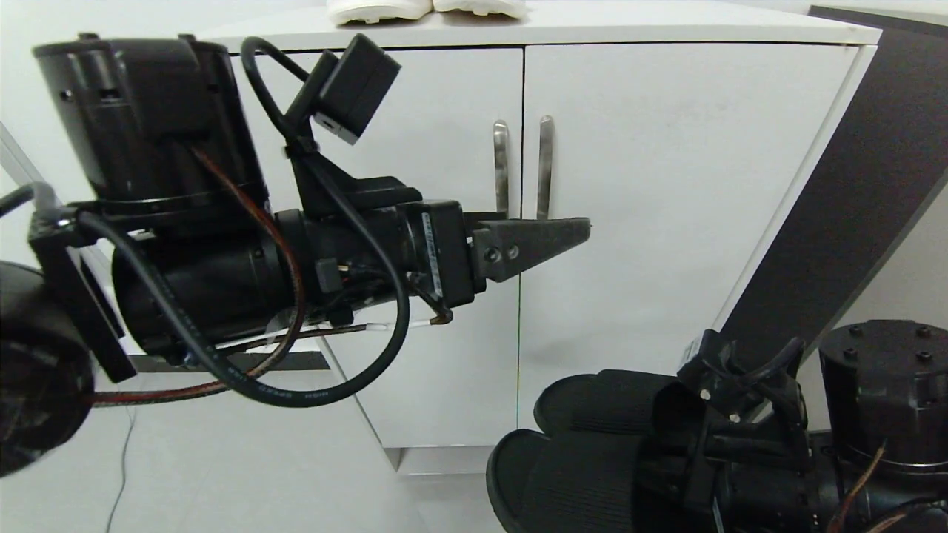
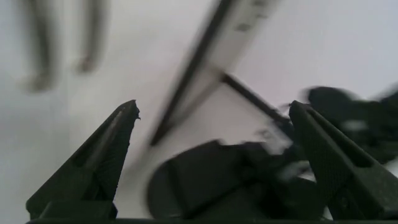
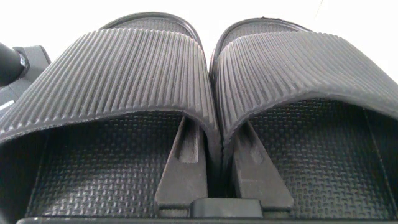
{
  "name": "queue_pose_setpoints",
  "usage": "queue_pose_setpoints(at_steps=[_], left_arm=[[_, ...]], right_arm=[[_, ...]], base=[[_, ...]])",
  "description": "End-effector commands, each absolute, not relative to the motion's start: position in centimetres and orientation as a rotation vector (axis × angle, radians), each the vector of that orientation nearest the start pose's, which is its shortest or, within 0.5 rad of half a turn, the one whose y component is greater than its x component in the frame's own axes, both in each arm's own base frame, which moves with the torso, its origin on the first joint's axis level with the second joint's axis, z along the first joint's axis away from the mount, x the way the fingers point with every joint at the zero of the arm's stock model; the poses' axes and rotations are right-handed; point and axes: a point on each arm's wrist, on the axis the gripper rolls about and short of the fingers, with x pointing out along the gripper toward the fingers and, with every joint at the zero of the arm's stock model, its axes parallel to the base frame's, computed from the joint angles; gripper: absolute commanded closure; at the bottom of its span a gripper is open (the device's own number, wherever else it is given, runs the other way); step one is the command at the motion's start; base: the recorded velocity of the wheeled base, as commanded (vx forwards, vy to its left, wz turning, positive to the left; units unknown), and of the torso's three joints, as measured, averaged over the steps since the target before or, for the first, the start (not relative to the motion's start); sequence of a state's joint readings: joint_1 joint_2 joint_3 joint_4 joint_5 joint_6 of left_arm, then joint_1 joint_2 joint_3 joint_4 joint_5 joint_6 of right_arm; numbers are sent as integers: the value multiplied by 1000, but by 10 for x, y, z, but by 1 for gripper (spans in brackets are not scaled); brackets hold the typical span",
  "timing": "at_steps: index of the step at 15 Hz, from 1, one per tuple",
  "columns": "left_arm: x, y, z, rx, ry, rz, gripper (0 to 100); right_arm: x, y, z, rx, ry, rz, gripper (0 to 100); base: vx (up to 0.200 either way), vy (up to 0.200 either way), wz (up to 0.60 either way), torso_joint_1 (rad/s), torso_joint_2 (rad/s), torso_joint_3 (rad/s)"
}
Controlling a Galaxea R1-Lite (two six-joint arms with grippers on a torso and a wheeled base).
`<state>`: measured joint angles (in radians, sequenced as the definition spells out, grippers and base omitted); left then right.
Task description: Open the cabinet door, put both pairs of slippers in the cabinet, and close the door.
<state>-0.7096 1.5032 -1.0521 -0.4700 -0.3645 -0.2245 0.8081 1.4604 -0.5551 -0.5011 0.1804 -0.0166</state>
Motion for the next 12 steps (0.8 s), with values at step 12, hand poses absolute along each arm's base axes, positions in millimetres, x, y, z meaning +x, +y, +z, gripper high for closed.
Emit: queue_pose_setpoints(at_steps=[12], left_arm=[[247, -213, 322, -272, 92, -1011, 0]], right_arm=[[152, 169, 165, -153, 399, 991, 100]], base=[[0, 0, 0, 0, 0, 0]])
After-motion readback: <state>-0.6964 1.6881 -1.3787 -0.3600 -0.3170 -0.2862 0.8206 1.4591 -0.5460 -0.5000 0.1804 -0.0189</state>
